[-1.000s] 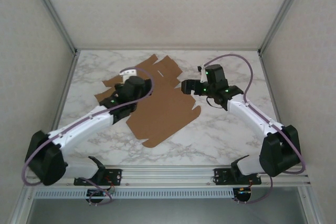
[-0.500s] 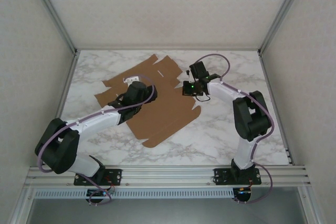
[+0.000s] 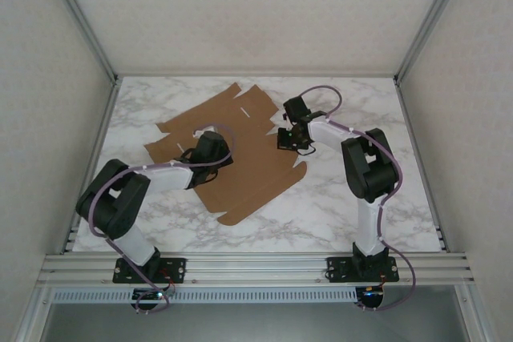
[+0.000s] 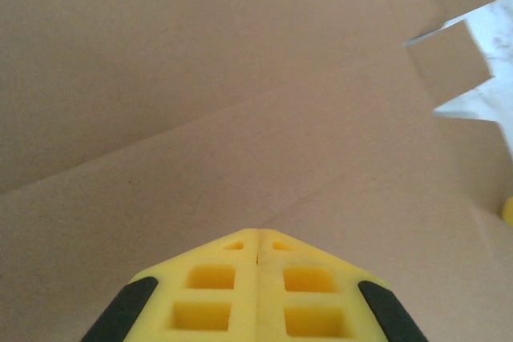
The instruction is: Fold the paper box
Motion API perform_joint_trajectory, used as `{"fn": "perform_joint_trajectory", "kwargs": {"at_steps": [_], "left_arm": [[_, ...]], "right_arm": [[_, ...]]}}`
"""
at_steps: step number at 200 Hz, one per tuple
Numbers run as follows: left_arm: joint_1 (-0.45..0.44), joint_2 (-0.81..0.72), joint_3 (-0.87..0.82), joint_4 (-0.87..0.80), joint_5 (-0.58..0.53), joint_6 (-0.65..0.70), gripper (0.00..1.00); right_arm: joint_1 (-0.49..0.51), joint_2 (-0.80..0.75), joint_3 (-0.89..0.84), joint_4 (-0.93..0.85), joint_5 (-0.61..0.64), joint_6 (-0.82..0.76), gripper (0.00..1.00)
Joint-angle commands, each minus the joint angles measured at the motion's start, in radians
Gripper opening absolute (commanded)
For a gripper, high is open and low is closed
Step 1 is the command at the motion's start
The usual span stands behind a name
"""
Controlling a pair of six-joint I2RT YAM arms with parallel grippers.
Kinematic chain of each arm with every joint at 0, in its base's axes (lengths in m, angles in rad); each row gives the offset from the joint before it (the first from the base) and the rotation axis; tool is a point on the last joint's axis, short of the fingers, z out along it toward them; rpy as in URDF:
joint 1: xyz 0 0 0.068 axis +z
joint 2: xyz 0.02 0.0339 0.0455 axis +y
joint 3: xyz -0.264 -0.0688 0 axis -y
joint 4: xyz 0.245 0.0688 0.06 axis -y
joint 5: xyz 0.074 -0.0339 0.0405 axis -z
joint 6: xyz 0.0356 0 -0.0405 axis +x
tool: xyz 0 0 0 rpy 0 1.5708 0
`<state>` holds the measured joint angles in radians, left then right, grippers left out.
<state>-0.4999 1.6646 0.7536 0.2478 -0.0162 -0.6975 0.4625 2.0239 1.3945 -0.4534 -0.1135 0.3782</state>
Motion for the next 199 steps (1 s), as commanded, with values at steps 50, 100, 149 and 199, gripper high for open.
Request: {"fn": "perform_joint_trajectory", "kwargs": {"at_steps": [50, 100, 149, 199], "left_arm": [[0.103, 0.188, 0.069, -0.013, 0.119, -0.039, 0.04], [0.107, 0.326, 0.211, -0.089, 0.118, 0.004, 0.00], [0.106, 0.397, 0.297, -0.139, 0.163, 0.020, 0.00], [0.108, 0.331, 0.300, -0.171, 0.118, 0.047, 0.00]], "right_arm": [[0.002, 0.016, -0.053, -0.132, 0.131, 0.034, 0.00], [0.022, -0.163, -0.308, -0.044, 0.096, 0.124, 0.00], [0.091, -0.291, -0.488, 0.065, -0.054, 0.240, 0.00], [0.125, -0.433, -0.529, 0.077, -0.098, 0.334, 0.00]]}}
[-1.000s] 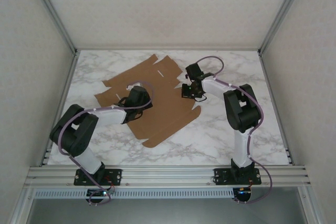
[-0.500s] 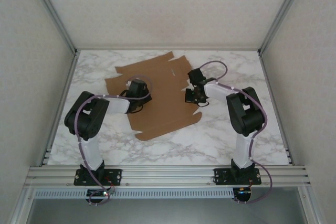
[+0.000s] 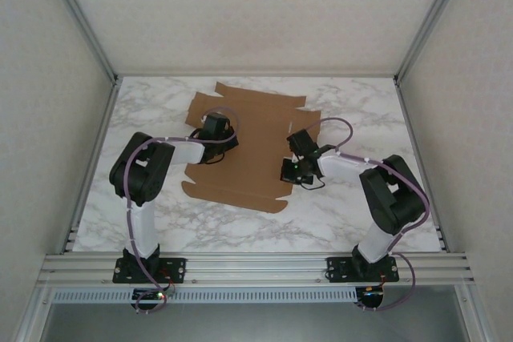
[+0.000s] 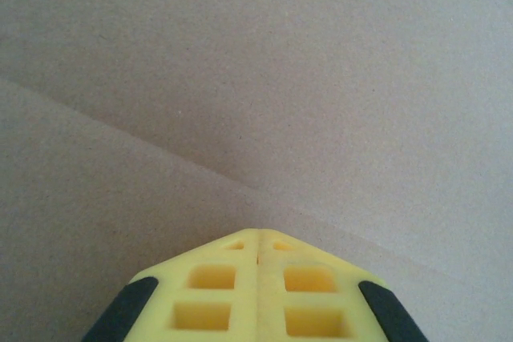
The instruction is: Fold the paper box
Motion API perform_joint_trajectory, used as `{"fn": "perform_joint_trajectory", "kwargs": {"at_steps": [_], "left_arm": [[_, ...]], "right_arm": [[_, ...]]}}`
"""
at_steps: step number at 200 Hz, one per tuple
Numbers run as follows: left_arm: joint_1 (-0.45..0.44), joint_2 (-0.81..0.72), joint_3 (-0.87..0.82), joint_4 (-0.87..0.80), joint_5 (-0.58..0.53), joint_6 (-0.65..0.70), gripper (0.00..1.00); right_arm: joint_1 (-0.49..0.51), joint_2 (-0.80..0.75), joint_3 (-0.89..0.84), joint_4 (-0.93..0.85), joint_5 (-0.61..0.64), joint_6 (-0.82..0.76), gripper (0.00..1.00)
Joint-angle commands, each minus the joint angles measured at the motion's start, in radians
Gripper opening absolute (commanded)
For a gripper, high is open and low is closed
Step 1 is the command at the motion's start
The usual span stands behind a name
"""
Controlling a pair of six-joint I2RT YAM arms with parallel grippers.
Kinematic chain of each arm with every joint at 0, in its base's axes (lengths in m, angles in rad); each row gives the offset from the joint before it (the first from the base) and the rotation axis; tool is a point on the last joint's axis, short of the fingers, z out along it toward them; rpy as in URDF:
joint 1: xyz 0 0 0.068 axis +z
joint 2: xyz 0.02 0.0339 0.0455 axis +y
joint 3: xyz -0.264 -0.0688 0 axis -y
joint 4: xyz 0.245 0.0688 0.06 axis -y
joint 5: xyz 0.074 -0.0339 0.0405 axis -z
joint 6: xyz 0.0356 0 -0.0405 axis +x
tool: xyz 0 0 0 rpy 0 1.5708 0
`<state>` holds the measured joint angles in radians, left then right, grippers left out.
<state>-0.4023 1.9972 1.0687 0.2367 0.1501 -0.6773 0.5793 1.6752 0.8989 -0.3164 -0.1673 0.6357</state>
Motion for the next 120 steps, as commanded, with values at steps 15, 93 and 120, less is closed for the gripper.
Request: {"fn": "perform_joint_trajectory", "kwargs": {"at_steps": [15, 93, 120], "left_arm": [[0.010, -0.044, -0.009, -0.168, -0.064, 0.030, 0.00], [-0.001, -0.301, -0.100, -0.129, 0.038, -0.030, 0.01], [-0.019, -0.367, -0.193, -0.108, 0.074, -0.061, 0.02]], "right_arm": [[0.009, -0.171, -0.020, -0.079, -0.018, 0.069, 0.00], [-0.023, -0.222, 0.325, -0.099, 0.267, -0.206, 0.54], [-0.116, -0.083, 0.453, -0.061, 0.245, -0.225, 0.68]]}}
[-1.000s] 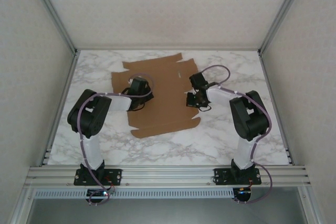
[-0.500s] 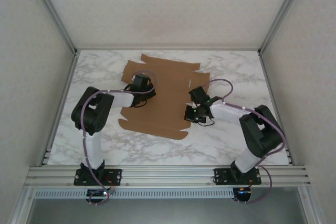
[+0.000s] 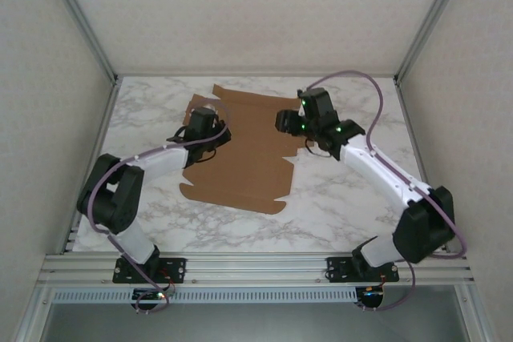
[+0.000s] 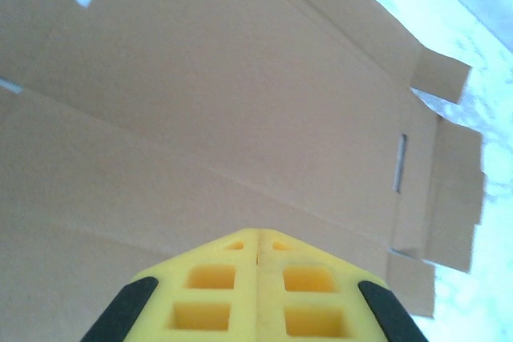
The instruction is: Fold the paper box
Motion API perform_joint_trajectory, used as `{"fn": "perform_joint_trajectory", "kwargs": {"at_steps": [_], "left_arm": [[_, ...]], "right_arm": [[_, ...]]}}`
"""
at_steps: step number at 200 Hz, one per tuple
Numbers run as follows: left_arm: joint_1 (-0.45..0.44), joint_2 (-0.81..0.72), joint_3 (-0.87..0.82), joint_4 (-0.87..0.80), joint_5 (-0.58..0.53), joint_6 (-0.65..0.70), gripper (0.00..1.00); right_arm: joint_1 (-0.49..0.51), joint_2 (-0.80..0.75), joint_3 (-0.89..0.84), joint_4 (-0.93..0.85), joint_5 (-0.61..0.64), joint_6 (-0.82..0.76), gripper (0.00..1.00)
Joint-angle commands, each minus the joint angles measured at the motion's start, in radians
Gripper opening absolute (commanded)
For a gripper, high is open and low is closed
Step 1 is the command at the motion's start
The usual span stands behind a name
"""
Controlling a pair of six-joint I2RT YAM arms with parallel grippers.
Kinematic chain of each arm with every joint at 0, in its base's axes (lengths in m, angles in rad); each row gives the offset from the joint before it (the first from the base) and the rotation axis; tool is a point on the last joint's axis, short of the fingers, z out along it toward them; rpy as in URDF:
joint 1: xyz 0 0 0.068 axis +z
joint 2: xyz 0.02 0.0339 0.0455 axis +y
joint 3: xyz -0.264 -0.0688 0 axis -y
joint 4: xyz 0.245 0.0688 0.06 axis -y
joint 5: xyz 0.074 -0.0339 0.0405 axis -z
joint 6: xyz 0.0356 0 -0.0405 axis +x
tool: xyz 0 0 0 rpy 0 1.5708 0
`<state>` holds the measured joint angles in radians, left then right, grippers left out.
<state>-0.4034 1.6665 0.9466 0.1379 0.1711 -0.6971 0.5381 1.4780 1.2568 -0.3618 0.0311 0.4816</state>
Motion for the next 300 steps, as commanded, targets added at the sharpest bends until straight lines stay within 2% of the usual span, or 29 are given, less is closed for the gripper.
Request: {"fn": "perform_joint_trajectory", "kwargs": {"at_steps": [1, 10, 19, 24, 26, 28, 48, 69, 87, 113, 143, 176, 201, 250, 282, 300], "left_arm": [[-0.018, -0.038, -0.072, -0.012, 0.052, -0.041, 0.02], [-0.021, -0.042, -0.085, -0.032, 0.048, -0.037, 0.01], [-0.023, -0.044, -0.108, -0.035, 0.047, -0.036, 0.01], [-0.022, -0.043, -0.121, -0.033, 0.044, -0.037, 0.01], [-0.022, -0.043, -0.126, -0.033, 0.043, -0.037, 0.01], [-0.023, -0.042, -0.131, -0.032, 0.041, -0.039, 0.01], [-0.023, -0.035, -0.181, -0.003, 0.036, -0.056, 0.00], [-0.023, -0.022, -0.221, 0.036, 0.040, -0.086, 0.00], [-0.023, -0.013, -0.231, 0.041, 0.045, -0.093, 0.00], [-0.022, -0.007, -0.242, 0.034, 0.038, -0.094, 0.00], [-0.023, 0.002, -0.258, 0.033, 0.027, -0.090, 0.00], [-0.022, 0.024, -0.261, 0.029, 0.021, -0.084, 0.00], [-0.022, 0.035, -0.257, 0.028, 0.019, -0.081, 0.00], [-0.020, 0.047, -0.242, 0.019, 0.015, -0.072, 0.00], [-0.020, 0.044, -0.239, 0.011, 0.010, -0.074, 0.00], [-0.019, 0.031, -0.239, 0.007, 0.008, -0.076, 0.00]], "right_arm": [[-0.079, 0.122, 0.106, -0.024, 0.046, -0.069, 0.69], [-0.128, 0.190, 0.185, -0.109, 0.004, -0.057, 0.70], [-0.170, 0.231, 0.222, -0.089, -0.035, -0.050, 0.72], [-0.182, 0.240, 0.213, -0.052, -0.028, -0.051, 0.73], [-0.186, 0.244, 0.211, -0.043, -0.022, -0.052, 0.79], [-0.190, 0.248, 0.211, -0.037, -0.014, -0.054, 0.81], [-0.214, 0.314, 0.258, -0.049, 0.034, -0.078, 0.84], [-0.286, 0.332, 0.154, 0.124, -0.127, -0.094, 0.88], [-0.350, 0.414, 0.199, 0.091, -0.231, -0.067, 0.85], [-0.398, 0.527, 0.271, 0.015, -0.278, -0.074, 0.80], [-0.474, 0.614, 0.282, 0.023, -0.393, -0.015, 0.73], [-0.490, 0.714, 0.371, -0.048, -0.499, -0.080, 0.69], [-0.487, 0.764, 0.403, -0.061, -0.565, -0.099, 0.61], [-0.480, 0.790, 0.398, -0.012, -0.686, -0.119, 0.36], [-0.477, 0.780, 0.383, -0.005, -0.663, -0.129, 0.11], [-0.477, 0.746, 0.341, 0.042, -0.645, -0.131, 0.04]]}}
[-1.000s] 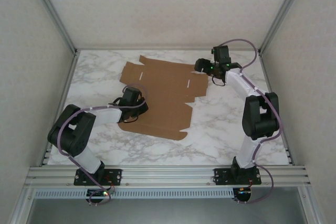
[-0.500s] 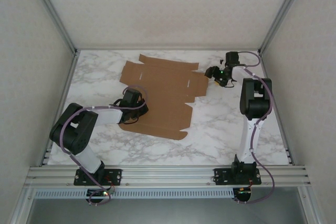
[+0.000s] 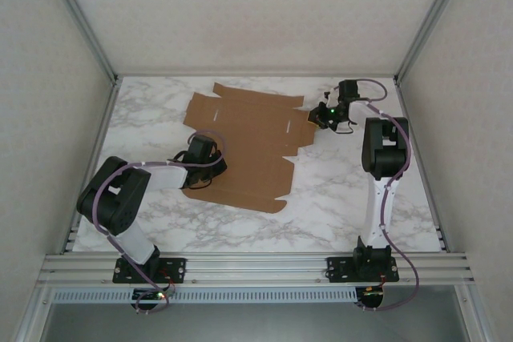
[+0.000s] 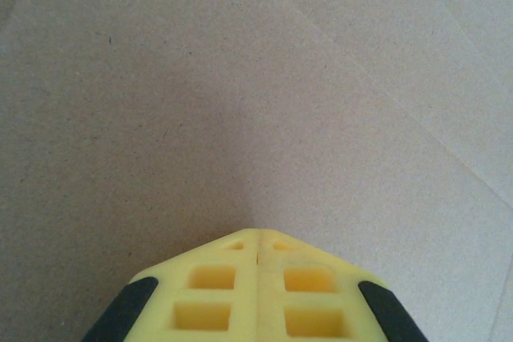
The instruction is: Fold the paper box
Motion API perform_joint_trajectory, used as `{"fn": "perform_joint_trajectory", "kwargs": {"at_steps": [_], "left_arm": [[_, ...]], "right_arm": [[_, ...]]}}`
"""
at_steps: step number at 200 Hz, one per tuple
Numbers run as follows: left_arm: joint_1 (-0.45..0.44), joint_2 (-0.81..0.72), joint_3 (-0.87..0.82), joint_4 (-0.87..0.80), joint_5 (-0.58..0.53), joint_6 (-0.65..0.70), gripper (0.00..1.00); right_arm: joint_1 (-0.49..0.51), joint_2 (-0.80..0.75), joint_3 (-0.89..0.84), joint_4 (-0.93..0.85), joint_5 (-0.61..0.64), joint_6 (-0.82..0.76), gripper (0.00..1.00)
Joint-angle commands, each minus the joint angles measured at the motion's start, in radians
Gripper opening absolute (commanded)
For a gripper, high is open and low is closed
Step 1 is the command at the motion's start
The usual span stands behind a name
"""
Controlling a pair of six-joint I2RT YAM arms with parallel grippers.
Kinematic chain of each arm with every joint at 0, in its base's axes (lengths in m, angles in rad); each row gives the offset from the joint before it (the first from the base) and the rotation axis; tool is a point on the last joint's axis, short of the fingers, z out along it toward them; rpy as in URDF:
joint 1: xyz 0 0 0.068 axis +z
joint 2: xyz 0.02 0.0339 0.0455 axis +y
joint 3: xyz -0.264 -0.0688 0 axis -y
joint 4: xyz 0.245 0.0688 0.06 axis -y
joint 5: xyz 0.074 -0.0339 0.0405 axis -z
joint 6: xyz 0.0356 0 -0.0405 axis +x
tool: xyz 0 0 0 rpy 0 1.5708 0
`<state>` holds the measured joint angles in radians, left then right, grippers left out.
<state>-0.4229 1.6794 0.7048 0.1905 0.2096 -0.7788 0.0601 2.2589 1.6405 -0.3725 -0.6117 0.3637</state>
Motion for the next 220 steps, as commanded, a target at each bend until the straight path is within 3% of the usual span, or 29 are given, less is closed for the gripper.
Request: {"fn": "perform_joint_trajectory", "kwargs": {"at_steps": [1, 21, 34, 67, 86, 122, 143, 160, 188, 220], "left_arm": [[0.002, 0.017, 0.003, -0.046, -0.031, 0.006, 0.00], [0.003, -0.006, 0.015, -0.061, -0.030, 0.001, 0.00], [0.007, -0.030, 0.026, -0.076, -0.029, -0.001, 0.00], [0.032, -0.124, 0.084, -0.142, -0.021, -0.004, 0.00], [0.053, -0.185, 0.131, -0.177, -0.001, -0.017, 0.00], [0.100, -0.262, 0.247, -0.210, 0.075, -0.066, 0.18], [0.129, -0.258, 0.340, -0.215, 0.139, -0.124, 0.46], [0.142, -0.223, 0.419, -0.219, 0.165, -0.178, 0.59], [0.142, -0.128, 0.524, -0.195, 0.198, -0.325, 0.71], [0.144, 0.004, 0.690, -0.270, 0.193, -0.402, 0.75]], "right_arm": [[0.000, -0.037, -0.045, 0.055, -0.001, -0.013, 0.04], [0.005, -0.093, -0.088, 0.127, 0.000, -0.022, 0.00], [0.025, -0.150, -0.138, 0.181, 0.068, -0.049, 0.00], [0.045, -0.347, -0.435, 0.632, 0.112, -0.105, 0.00], [0.053, -0.408, -0.497, 0.718, 0.144, -0.150, 0.00], [0.117, -0.518, -0.581, 0.750, 0.203, -0.338, 0.00], [0.163, -0.599, -0.678, 0.860, 0.291, -0.426, 0.00], [0.182, -0.646, -0.740, 0.947, 0.342, -0.419, 0.00], [0.227, -0.706, -0.822, 1.032, 0.403, -0.477, 0.00], [0.252, -0.771, -0.884, 1.068, 0.418, -0.515, 0.00]]}}
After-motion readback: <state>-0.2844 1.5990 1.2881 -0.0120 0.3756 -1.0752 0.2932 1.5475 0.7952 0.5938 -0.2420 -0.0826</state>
